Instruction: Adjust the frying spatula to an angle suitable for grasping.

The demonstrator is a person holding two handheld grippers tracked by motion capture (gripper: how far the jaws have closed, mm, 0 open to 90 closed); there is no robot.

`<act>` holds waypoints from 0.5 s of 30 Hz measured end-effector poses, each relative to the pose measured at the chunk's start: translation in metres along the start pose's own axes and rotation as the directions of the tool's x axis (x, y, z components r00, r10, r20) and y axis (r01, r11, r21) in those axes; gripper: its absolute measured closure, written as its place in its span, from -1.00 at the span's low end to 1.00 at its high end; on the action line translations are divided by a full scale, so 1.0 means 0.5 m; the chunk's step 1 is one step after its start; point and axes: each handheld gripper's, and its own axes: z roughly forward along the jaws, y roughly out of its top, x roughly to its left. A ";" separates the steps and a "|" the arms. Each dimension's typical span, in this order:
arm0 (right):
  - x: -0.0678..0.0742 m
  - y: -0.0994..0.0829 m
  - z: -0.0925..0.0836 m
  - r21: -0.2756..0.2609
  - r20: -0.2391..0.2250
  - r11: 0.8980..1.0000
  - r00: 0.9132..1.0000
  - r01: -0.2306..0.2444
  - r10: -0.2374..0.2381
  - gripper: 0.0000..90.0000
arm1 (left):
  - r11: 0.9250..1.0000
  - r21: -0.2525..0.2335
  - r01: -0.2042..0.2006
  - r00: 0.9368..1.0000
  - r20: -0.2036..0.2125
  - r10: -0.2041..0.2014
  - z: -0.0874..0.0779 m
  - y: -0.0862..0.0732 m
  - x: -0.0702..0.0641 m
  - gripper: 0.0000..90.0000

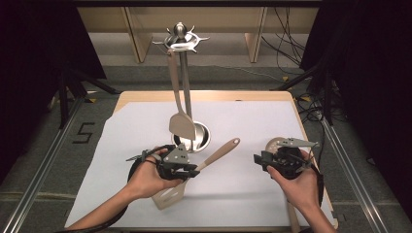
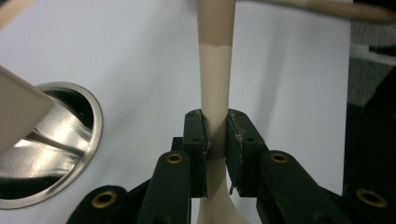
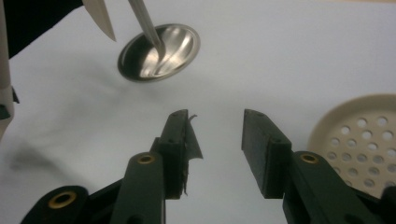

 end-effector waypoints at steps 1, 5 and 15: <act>0.000 0.003 -0.001 -0.007 -0.001 0.999 0.999 0.040 -0.040 0.37 | 1.000 -0.012 0.002 1.000 -0.009 -0.002 -0.004 0.000 0.002 0.74; 0.032 0.011 -0.006 -0.042 -0.046 0.999 0.998 0.030 -0.032 0.35 | 0.990 -0.121 0.067 0.997 -0.037 -0.072 -0.013 0.002 0.001 0.73; 0.119 0.068 -0.004 -0.202 -0.214 0.976 0.969 0.076 -0.119 0.22 | 0.962 -0.242 0.125 0.983 -0.098 -0.153 -0.023 0.027 0.005 0.73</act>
